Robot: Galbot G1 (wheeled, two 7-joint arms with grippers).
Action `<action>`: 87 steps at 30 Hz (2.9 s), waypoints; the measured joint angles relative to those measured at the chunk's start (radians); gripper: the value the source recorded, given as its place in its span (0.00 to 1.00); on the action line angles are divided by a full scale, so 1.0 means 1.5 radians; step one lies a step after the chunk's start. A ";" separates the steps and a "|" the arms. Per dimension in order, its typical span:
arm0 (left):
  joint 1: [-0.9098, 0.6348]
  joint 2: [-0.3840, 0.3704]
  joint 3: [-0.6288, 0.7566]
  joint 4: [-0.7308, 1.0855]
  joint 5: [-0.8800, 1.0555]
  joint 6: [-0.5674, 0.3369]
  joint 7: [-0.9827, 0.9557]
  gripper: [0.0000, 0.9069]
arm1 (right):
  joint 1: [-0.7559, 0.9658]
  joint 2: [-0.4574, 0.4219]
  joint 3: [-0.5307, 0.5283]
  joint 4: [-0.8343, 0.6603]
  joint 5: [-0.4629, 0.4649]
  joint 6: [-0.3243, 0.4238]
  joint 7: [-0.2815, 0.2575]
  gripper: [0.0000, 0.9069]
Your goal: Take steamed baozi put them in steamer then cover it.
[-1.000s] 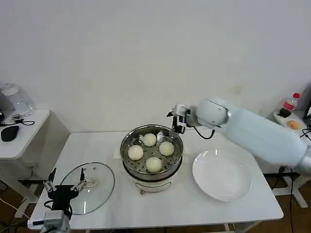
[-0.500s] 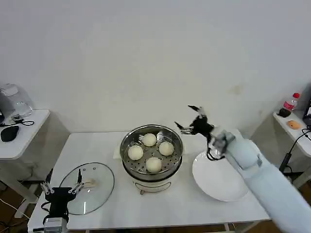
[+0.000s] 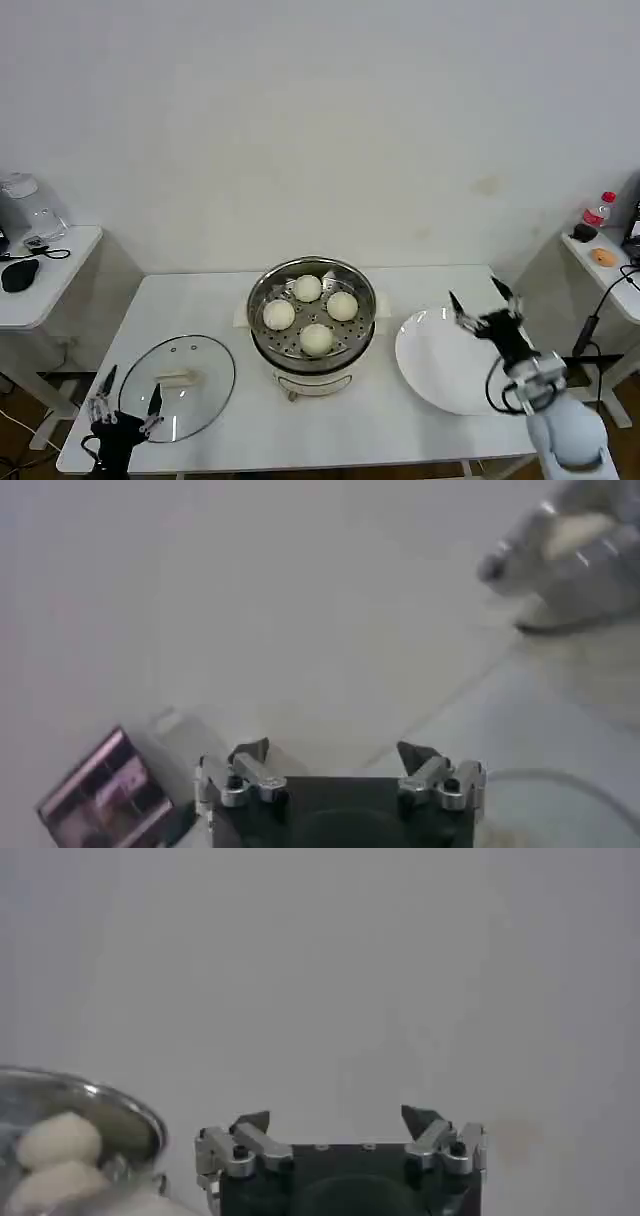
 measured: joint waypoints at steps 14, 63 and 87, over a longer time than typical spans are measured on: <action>-0.071 0.073 0.051 0.105 0.210 0.008 0.029 1.00 | -0.119 0.065 0.083 0.038 -0.016 0.023 0.000 1.00; -0.315 0.143 0.147 0.349 0.261 0.027 0.040 0.00 | -0.217 0.135 0.111 0.065 -0.066 0.057 -0.004 1.00; -0.267 0.125 0.095 0.296 0.260 0.009 0.002 0.00 | -0.214 0.127 0.095 0.062 -0.076 0.061 -0.006 1.00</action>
